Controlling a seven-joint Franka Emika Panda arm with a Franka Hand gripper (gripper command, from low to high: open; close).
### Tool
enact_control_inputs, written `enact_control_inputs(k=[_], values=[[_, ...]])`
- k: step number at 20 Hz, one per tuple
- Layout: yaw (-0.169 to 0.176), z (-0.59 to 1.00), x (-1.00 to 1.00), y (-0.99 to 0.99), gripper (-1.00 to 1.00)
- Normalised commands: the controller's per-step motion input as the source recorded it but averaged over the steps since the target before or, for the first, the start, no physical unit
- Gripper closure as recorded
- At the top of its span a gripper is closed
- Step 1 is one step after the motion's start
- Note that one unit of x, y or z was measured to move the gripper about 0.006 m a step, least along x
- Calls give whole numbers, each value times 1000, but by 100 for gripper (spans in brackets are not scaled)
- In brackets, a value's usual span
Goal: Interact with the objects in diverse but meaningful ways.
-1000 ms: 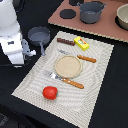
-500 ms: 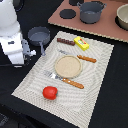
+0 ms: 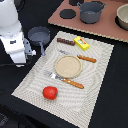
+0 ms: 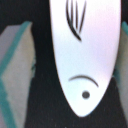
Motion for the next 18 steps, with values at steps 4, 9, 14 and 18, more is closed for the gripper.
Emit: enact_control_inputs(k=[4, 9, 14, 18], values=[[43, -507, 46, 754, 100], [-35, 911, 34, -126, 100], [-74, 1000, 174, -737, 100], [-84, 651, 317, -724, 100]])
